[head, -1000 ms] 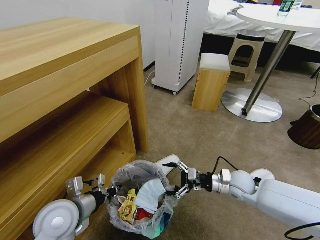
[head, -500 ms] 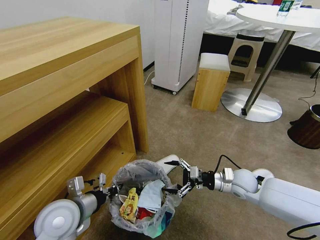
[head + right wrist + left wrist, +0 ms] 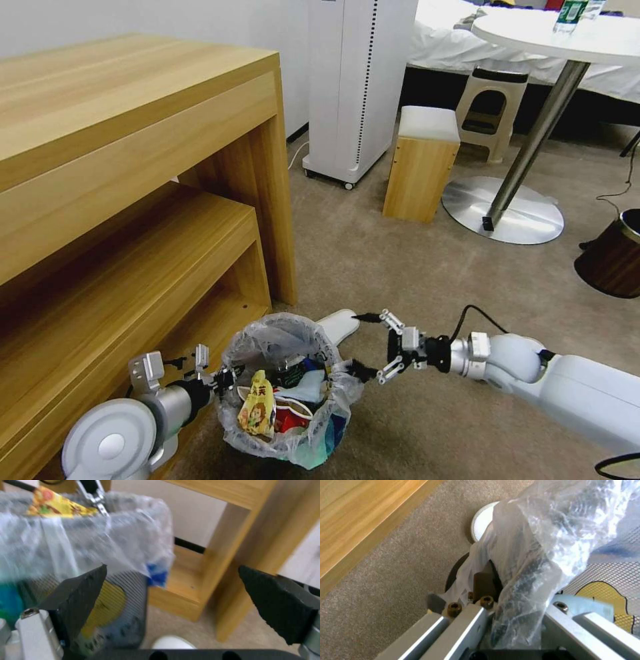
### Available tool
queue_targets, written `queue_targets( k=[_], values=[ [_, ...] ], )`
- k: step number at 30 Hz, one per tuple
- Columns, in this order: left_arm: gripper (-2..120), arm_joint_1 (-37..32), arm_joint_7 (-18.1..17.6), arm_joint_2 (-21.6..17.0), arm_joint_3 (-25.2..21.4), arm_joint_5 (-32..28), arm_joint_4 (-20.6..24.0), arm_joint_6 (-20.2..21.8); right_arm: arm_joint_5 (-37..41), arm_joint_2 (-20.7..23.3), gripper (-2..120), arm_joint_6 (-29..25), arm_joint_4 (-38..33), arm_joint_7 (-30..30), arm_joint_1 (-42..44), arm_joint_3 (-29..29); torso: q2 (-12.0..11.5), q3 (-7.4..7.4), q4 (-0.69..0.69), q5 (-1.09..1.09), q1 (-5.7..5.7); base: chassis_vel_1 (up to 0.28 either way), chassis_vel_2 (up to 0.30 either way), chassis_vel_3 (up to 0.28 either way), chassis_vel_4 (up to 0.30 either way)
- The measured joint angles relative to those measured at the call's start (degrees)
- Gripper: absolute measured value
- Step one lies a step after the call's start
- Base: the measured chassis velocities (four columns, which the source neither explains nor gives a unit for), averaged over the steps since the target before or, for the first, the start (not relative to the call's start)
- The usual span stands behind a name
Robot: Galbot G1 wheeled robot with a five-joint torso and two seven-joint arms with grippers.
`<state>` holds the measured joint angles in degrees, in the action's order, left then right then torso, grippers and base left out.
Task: Pick up the trash bin and place the garbage on the floor into it.
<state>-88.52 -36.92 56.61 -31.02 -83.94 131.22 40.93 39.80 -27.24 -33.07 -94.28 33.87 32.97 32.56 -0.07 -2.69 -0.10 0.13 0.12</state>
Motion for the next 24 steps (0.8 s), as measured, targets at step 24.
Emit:
queue_targets(
  k=[24],
  values=[
    [0,-5.0,2.3,2.8,-6.4,5.9,3.5,-0.4,-2.6,-3.1,100,6.0,1.6,-37.7,9.8,-13.3,0.0,0.00,0.01,-0.01,0.00,0.000,0.000,0.000,0.000]
  ],
)
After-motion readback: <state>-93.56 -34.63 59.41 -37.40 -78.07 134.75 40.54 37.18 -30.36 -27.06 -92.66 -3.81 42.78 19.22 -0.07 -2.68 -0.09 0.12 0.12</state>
